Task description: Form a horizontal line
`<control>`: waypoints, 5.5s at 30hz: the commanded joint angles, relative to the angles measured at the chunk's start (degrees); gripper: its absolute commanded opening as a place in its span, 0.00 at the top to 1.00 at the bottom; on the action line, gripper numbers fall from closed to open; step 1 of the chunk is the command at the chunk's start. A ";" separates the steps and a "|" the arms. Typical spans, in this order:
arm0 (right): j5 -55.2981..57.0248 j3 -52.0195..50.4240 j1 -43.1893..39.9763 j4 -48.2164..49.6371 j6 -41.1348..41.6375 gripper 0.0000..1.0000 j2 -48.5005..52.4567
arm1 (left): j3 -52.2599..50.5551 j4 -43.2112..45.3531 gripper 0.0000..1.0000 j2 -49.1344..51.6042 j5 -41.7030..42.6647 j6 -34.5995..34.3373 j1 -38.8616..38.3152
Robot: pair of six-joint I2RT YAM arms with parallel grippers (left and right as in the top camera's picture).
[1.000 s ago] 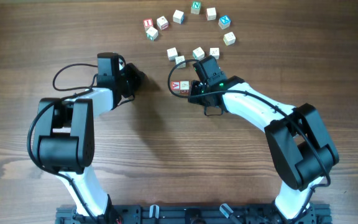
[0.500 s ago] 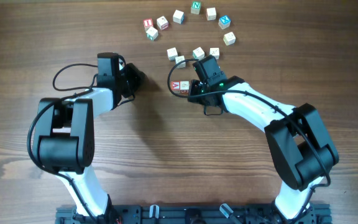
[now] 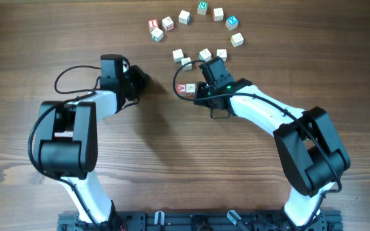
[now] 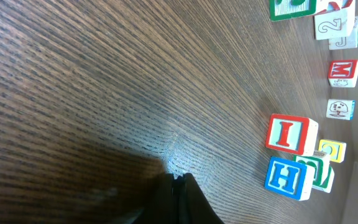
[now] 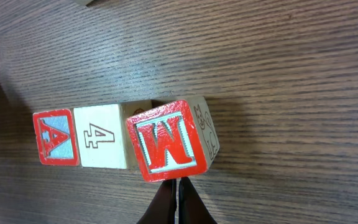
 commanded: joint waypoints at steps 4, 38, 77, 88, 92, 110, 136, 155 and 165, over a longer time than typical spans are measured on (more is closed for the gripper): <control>-0.11 0.00 0.15 0.57 -0.31 0.95 -1.05 | -0.70 -0.48 0.96 -0.85 -1.20 1.33 0.22; 0.28 0.00 0.52 -1.70 0.70 0.95 -1.25 | -0.70 -0.44 0.96 -0.85 -1.25 1.33 0.22; 10.16 -0.28 -2.40 0.83 10.16 0.96 0.17 | -0.70 -0.66 0.96 -0.85 -1.40 1.33 0.22; 8.00 -0.28 -2.40 2.25 8.68 0.95 1.29 | -0.70 -0.66 0.96 -0.85 -1.42 1.33 0.22; 7.76 -0.28 -2.40 2.40 8.68 0.95 1.64 | -0.70 -0.66 0.96 -0.85 -1.42 1.33 0.22; 5.20 -0.28 -2.12 3.87 5.62 0.95 1.66 | -0.70 -0.66 0.96 -0.85 -1.42 1.33 0.22; 3.54 -0.28 -2.12 4.46 3.58 0.95 1.66 | -0.70 -0.61 0.96 -0.85 -1.44 1.33 0.22; 5.70 -0.28 -2.16 3.74 4.17 0.95 1.66 | -0.70 -1.57 0.96 -0.85 6.86 3.13 -2.67; 6.12 -0.28 -2.25 3.30 4.17 0.96 1.66 | -0.70 -1.40 0.96 -0.85 11.47 5.66 -3.78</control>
